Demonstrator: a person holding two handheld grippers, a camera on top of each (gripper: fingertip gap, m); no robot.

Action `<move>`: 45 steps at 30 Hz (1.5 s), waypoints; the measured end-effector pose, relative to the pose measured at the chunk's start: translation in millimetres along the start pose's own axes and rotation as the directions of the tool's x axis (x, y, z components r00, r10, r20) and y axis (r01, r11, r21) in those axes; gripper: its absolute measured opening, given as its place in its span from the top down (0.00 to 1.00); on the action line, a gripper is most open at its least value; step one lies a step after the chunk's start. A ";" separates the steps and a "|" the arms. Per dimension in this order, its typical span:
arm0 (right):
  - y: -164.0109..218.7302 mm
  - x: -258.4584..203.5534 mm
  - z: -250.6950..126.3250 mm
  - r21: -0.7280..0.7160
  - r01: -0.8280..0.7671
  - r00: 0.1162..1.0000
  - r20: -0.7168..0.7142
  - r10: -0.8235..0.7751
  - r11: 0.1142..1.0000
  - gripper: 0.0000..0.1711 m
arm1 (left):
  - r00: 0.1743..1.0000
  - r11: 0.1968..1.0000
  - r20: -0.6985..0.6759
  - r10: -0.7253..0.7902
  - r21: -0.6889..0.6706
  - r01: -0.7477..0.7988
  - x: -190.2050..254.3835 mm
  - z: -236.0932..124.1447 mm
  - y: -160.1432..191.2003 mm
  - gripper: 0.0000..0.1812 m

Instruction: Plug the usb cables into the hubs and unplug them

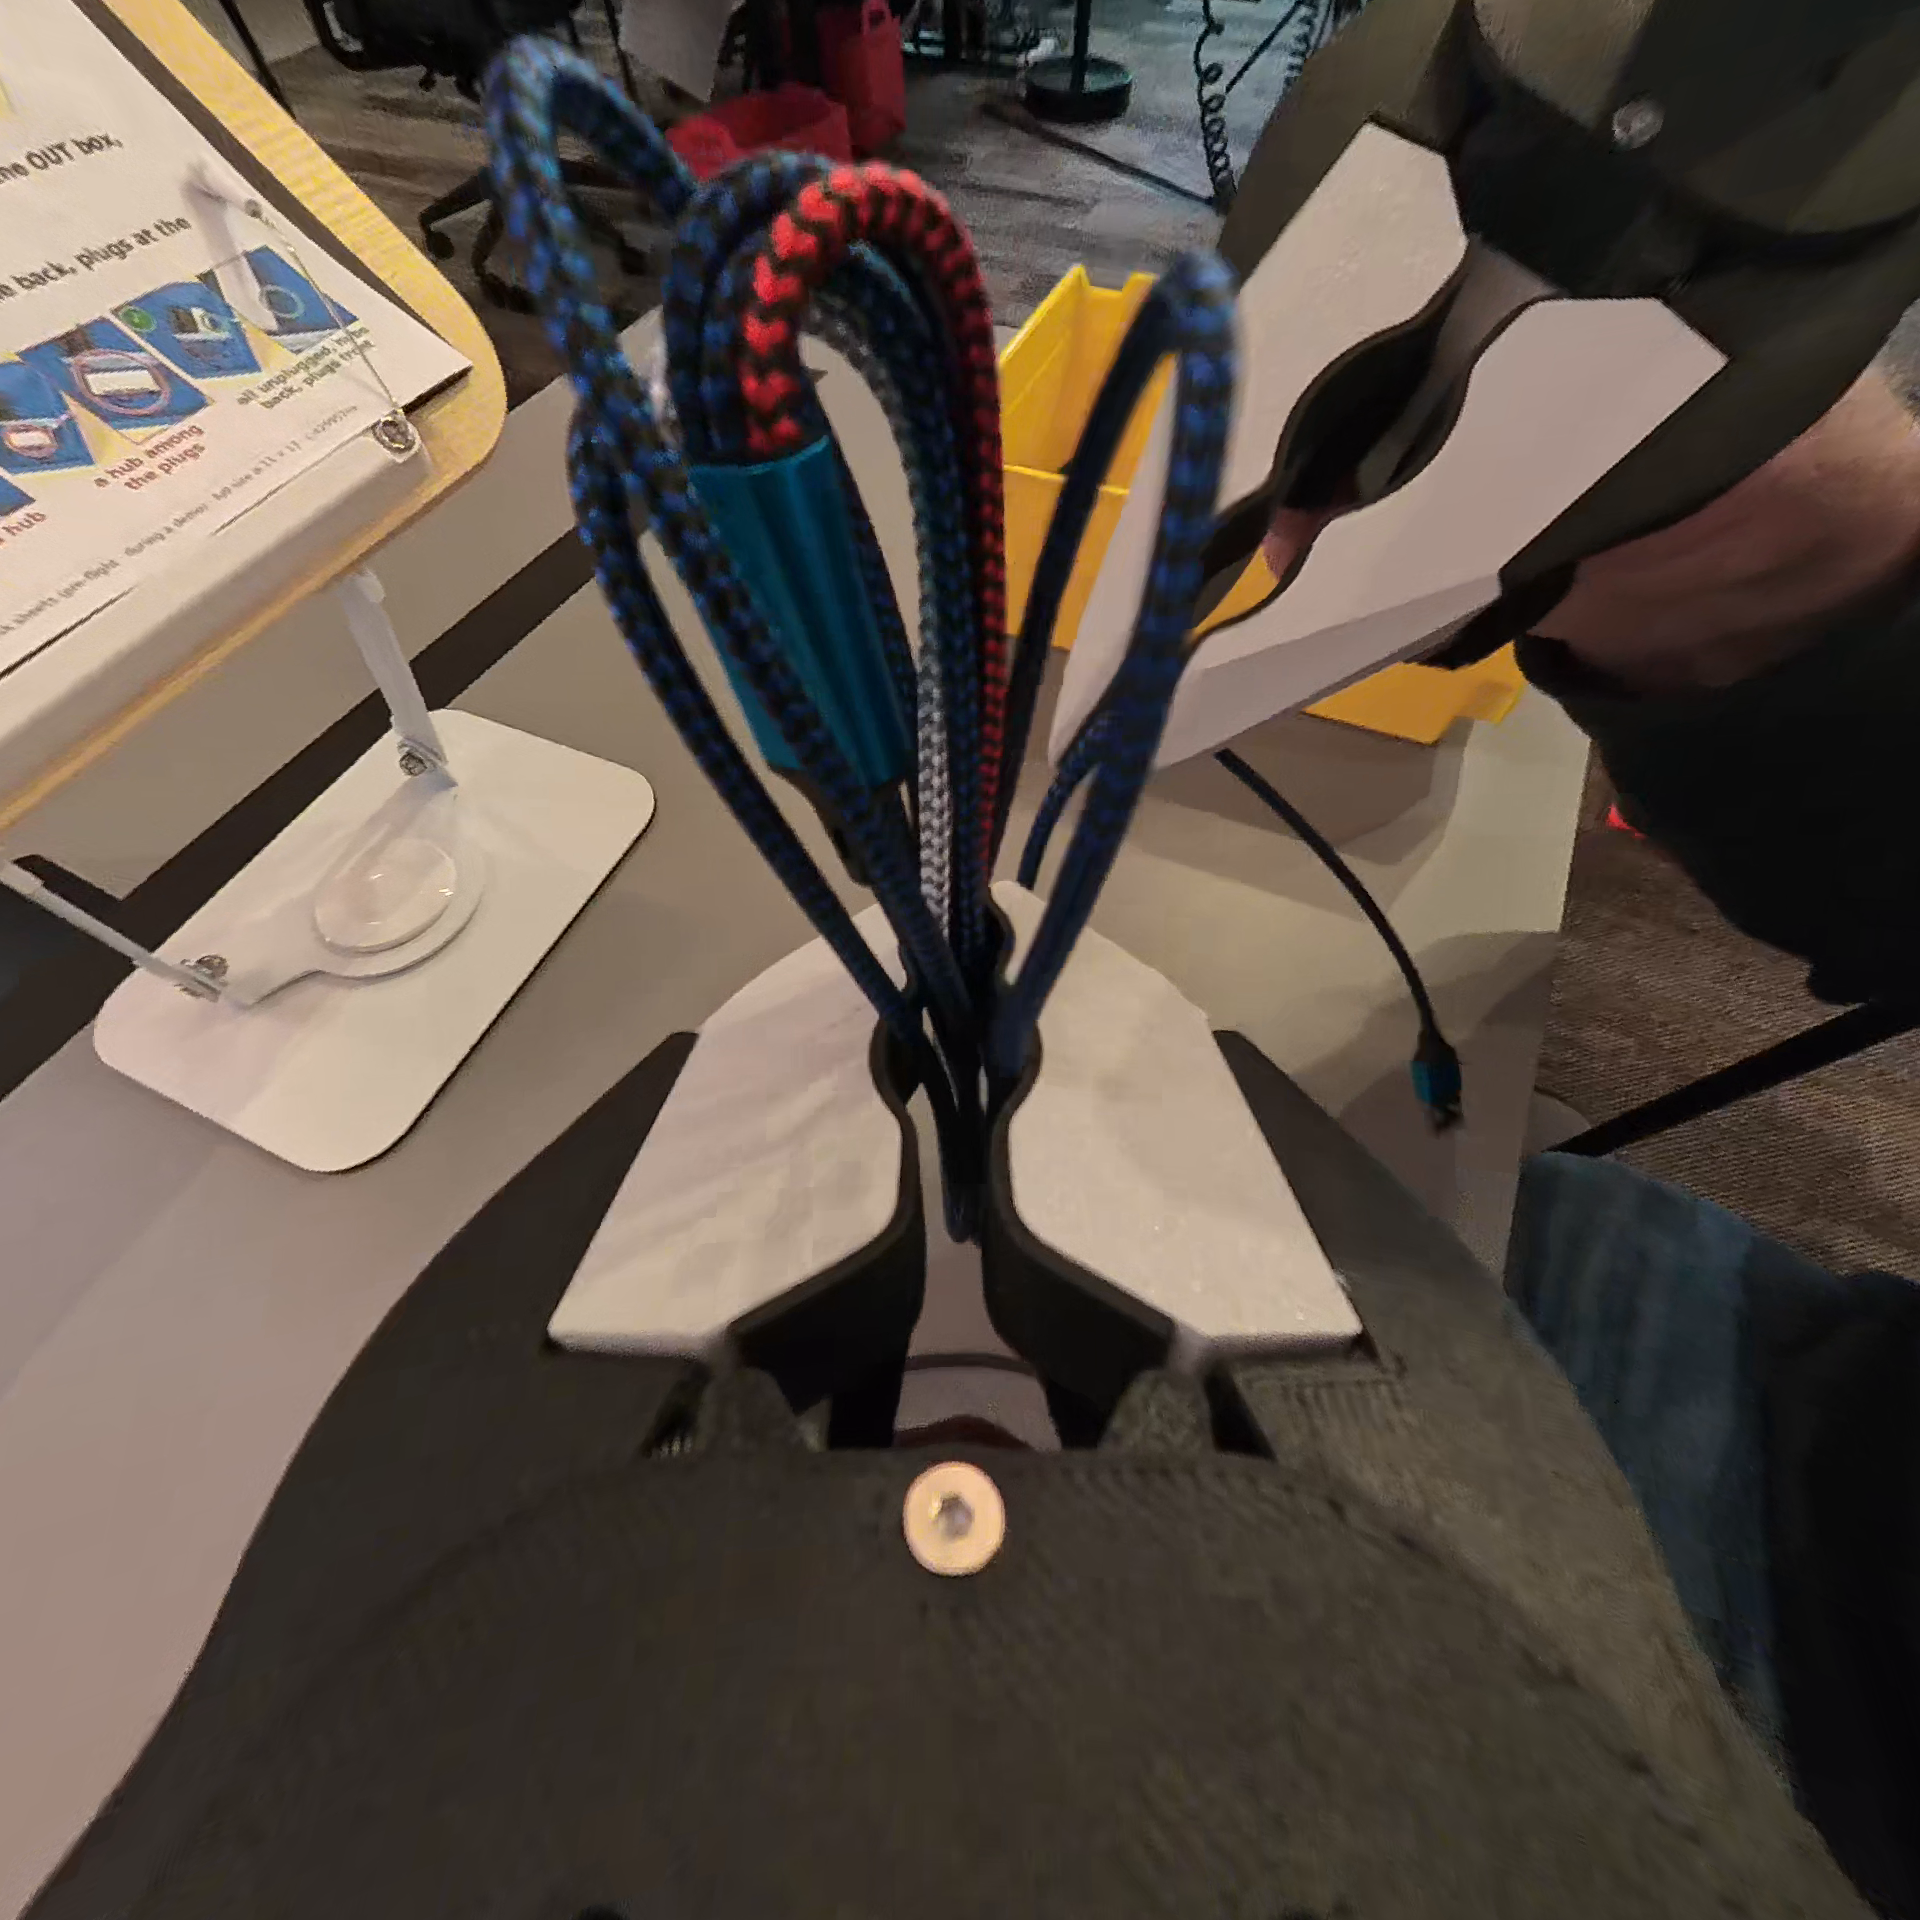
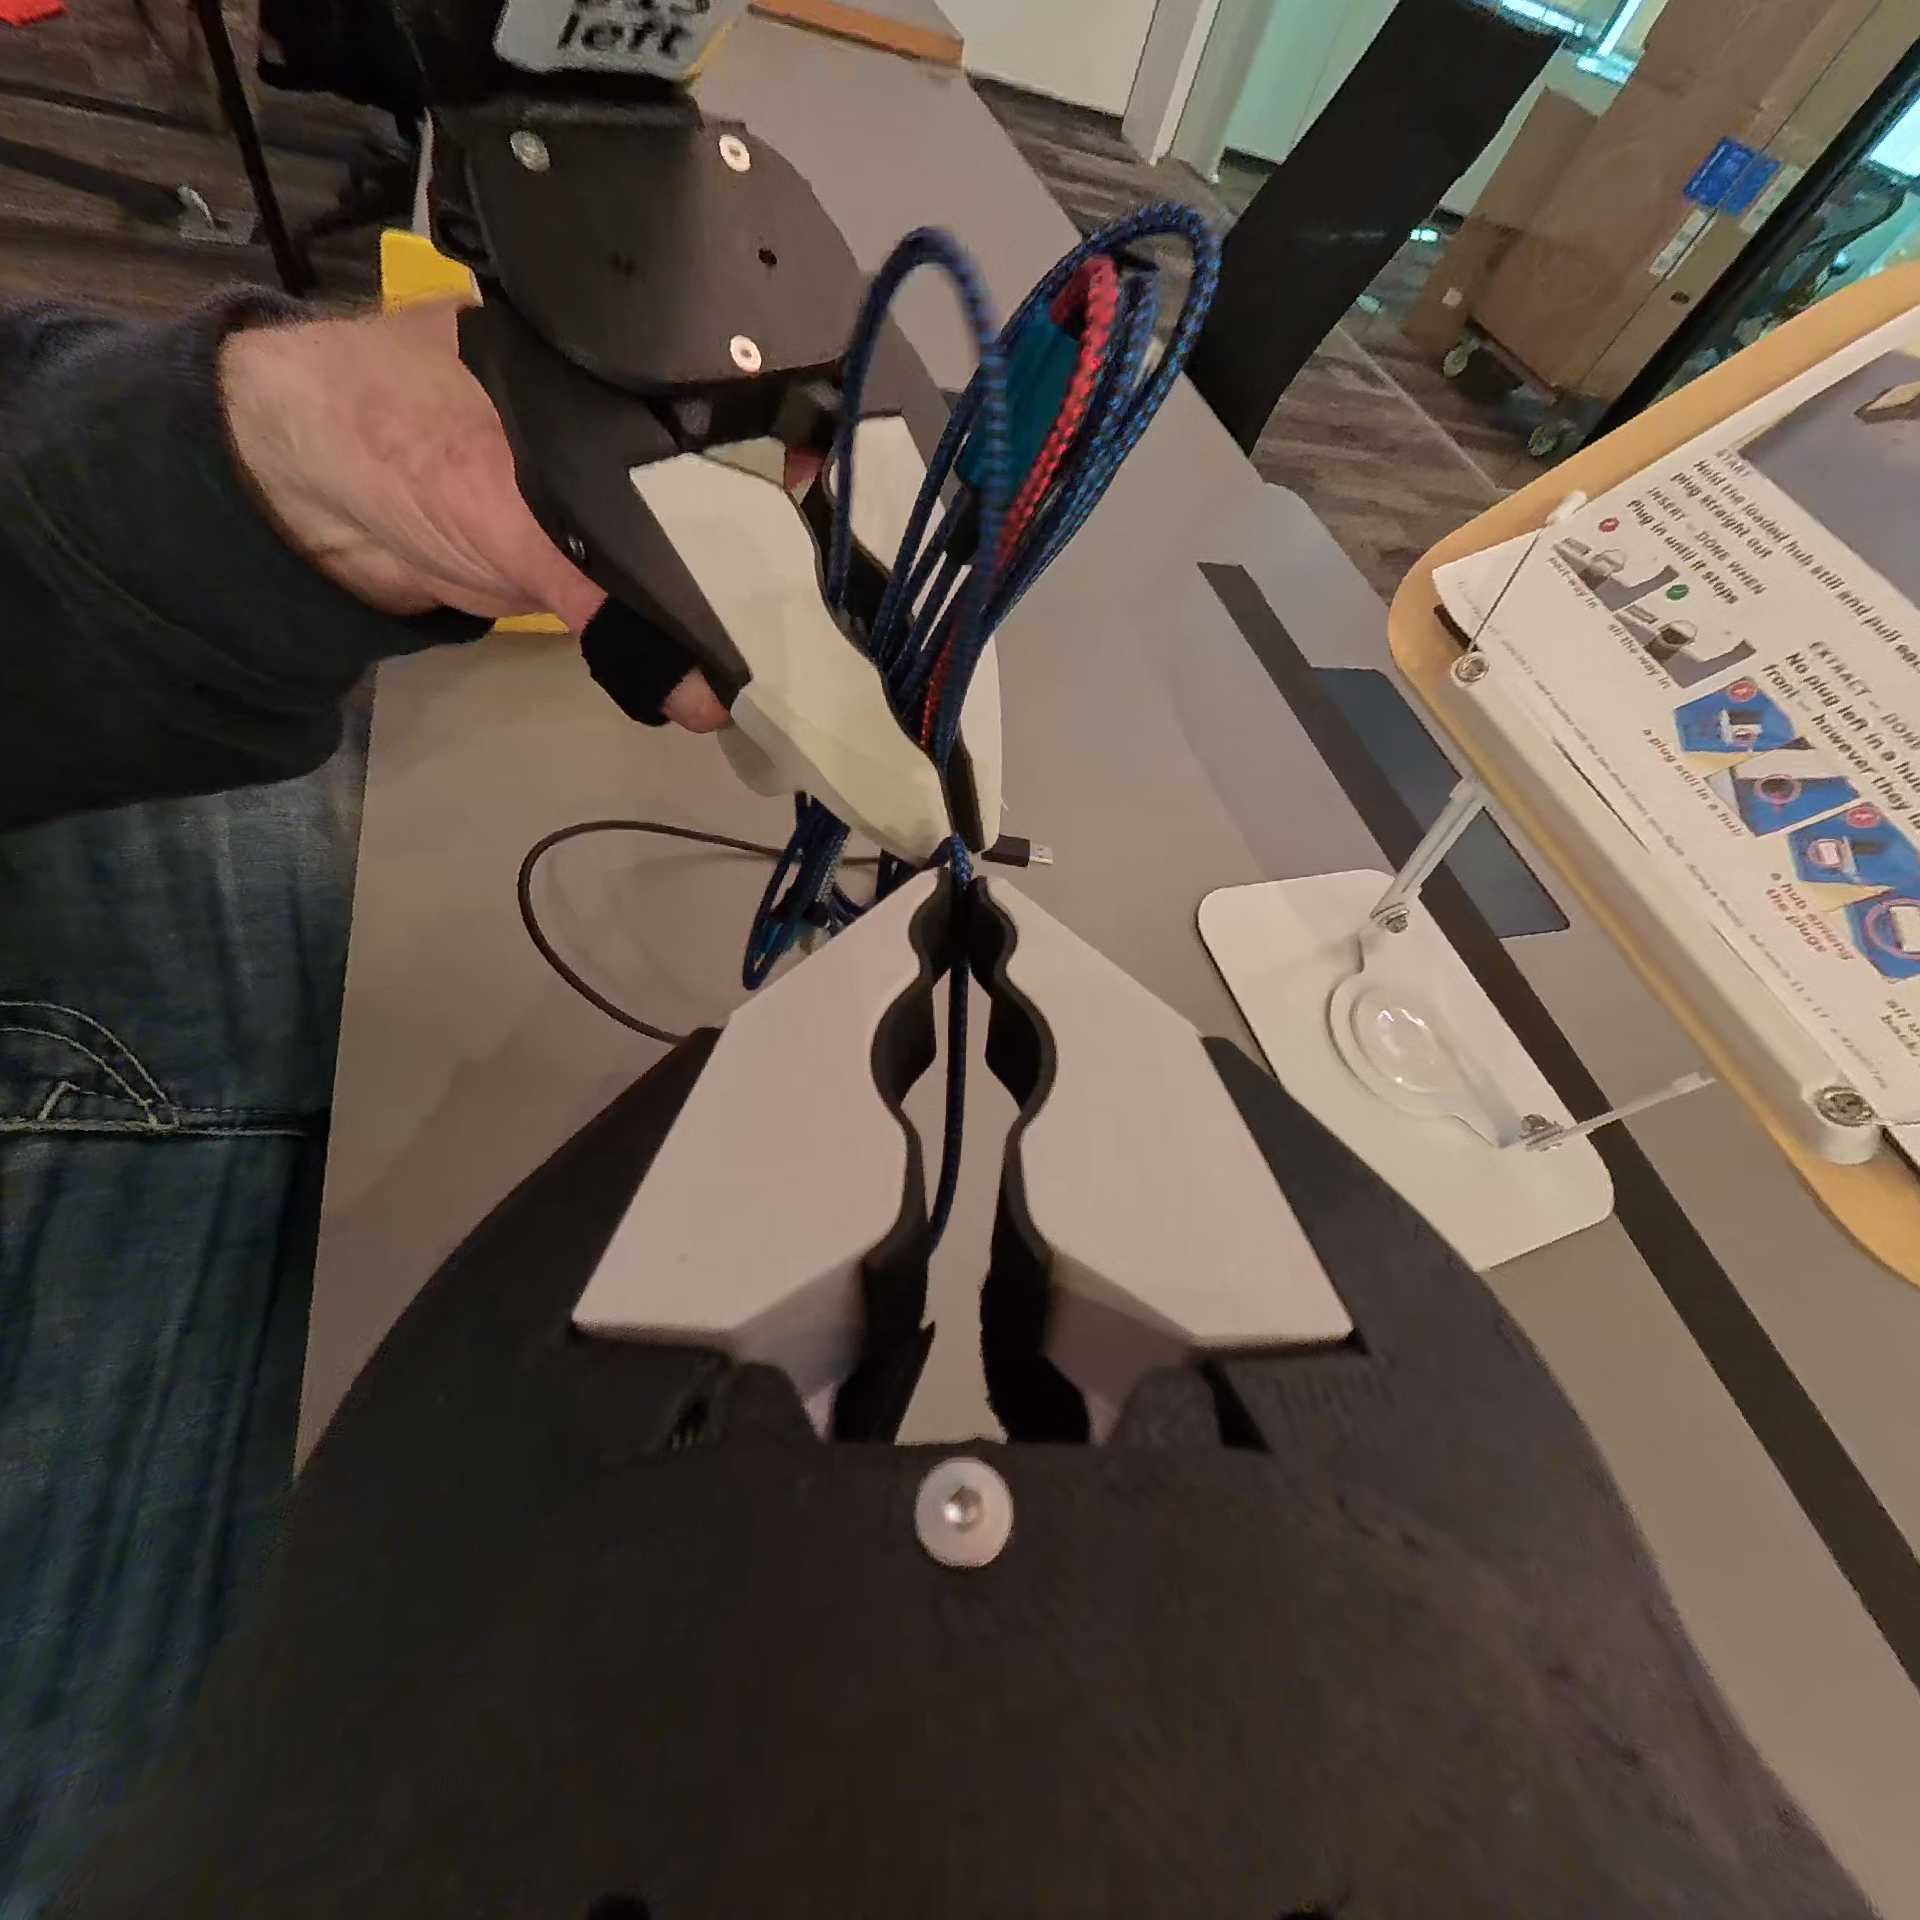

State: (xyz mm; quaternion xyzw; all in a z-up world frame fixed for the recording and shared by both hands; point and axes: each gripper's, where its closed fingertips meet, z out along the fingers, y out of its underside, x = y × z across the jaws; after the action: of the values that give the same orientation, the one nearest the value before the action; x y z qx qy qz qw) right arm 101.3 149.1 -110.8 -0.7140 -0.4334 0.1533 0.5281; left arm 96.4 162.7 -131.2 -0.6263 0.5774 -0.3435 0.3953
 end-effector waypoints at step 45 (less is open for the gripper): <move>-14.0 -17.5 -2.4 0.011 -0.162 0.966 0.208 0.157 0.987 1.00 | 0.980 0.980 0.050 0.192 0.040 -0.195 15.4 16.5 -5.1 0.97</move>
State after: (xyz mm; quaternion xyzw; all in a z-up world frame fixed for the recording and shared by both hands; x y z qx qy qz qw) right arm 86.4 134.8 -101.6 -0.7195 -0.4248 0.2744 0.4760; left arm 114.8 149.2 -134.5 -0.5659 0.6186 -0.3018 0.4539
